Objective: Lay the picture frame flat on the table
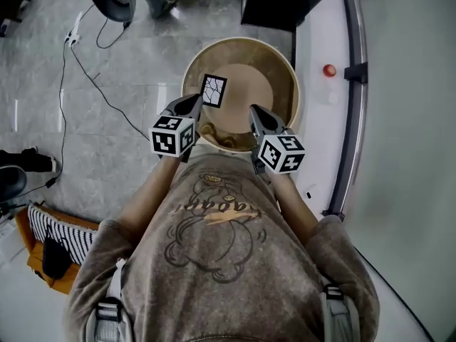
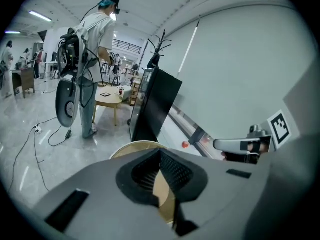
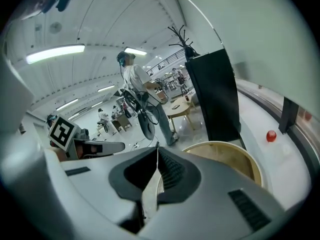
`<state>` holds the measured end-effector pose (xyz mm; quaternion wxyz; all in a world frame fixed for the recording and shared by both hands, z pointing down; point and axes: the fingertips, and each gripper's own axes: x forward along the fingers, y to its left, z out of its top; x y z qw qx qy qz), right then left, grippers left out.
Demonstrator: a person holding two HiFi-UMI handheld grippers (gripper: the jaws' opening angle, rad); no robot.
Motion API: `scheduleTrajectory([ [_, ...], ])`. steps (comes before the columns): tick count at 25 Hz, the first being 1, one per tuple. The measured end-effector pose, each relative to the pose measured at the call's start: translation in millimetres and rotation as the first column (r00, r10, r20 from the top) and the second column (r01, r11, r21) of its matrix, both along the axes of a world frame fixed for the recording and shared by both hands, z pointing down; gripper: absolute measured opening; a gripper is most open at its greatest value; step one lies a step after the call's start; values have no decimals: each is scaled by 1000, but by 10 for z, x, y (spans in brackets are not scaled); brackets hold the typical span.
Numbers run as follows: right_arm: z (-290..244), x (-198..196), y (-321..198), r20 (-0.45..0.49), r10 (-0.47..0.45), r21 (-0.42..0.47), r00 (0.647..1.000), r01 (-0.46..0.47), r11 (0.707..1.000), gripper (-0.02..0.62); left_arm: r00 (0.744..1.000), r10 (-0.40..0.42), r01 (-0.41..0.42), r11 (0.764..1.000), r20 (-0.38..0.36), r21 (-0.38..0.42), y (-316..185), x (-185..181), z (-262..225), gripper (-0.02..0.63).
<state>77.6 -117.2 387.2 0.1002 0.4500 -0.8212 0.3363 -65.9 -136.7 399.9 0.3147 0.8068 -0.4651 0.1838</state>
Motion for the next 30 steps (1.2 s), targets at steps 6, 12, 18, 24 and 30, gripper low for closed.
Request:
scheduleTrajectory([
  [6, -440, -106, 20, 9, -22, 96, 1000, 21, 995, 20, 997, 16, -9, 996, -77, 91, 42, -31, -541, 18],
  [12, -816, -206, 27, 7, -57, 182, 998, 55, 982, 20, 993, 42, -22, 984, -109, 177, 117, -60, -918, 18],
  [18, -944, -215, 68, -7, -60, 214, 998, 60, 975, 20, 993, 46, -20, 974, -108, 227, 181, -83, -1056, 18],
  [24, -949, -233, 90, -16, -60, 211, 998, 62, 976, 20, 992, 46, -18, 972, -114, 234, 183, -92, -1087, 18],
  [30, -981, -238, 86, -19, -49, 231, 999, 52, 972, 20, 993, 31, -3, 972, -115, 236, 191, -116, -1090, 18],
])
